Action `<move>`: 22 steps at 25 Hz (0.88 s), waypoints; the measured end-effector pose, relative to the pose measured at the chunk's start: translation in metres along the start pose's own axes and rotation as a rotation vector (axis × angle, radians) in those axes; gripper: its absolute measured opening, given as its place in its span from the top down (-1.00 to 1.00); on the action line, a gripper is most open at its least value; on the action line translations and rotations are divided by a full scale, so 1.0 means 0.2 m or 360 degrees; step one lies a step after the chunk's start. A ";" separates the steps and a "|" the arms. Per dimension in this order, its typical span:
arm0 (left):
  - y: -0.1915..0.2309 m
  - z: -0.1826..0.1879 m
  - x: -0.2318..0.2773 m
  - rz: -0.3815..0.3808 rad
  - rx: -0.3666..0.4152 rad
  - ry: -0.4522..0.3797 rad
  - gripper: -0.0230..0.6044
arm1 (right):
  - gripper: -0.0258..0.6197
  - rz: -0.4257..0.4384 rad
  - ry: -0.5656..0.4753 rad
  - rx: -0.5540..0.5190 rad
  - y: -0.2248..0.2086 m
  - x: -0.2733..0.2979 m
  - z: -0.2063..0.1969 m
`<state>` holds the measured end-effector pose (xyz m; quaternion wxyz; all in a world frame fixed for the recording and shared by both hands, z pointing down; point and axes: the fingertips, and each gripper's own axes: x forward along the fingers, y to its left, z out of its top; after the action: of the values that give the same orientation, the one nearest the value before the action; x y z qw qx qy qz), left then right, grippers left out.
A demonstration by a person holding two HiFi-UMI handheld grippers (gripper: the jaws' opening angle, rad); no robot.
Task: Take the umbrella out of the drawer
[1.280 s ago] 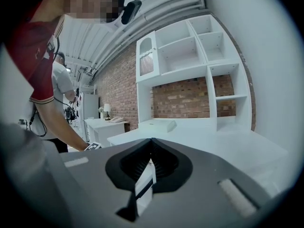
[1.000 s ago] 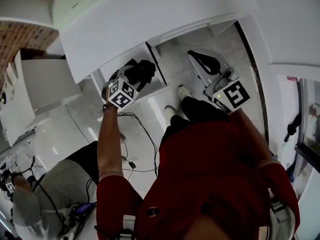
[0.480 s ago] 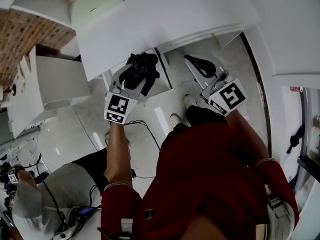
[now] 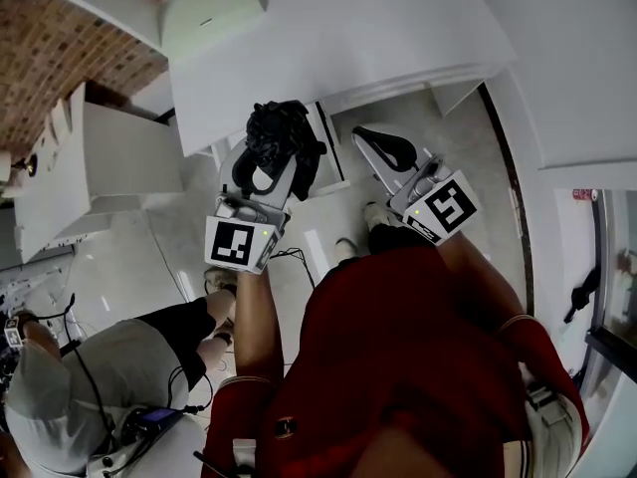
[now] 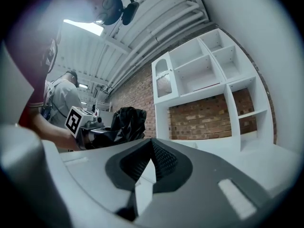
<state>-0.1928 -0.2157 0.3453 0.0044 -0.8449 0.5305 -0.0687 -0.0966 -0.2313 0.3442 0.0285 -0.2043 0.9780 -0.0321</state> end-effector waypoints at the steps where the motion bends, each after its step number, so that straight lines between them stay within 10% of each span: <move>1: 0.00 0.03 -0.02 0.0025 -0.0004 -0.0030 0.21 | 0.89 0.0008 -0.0011 -0.0003 0.02 0.00 0.02; 22: -0.08 0.28 -0.34 0.0146 -0.0065 -0.0296 0.21 | 0.89 -0.0003 -0.0082 -0.0045 0.21 -0.13 0.15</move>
<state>-0.2006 -0.1512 0.2840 0.0396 -0.8224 0.5671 0.0212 -0.0872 -0.1840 0.3131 0.0509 -0.2062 0.9771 -0.0130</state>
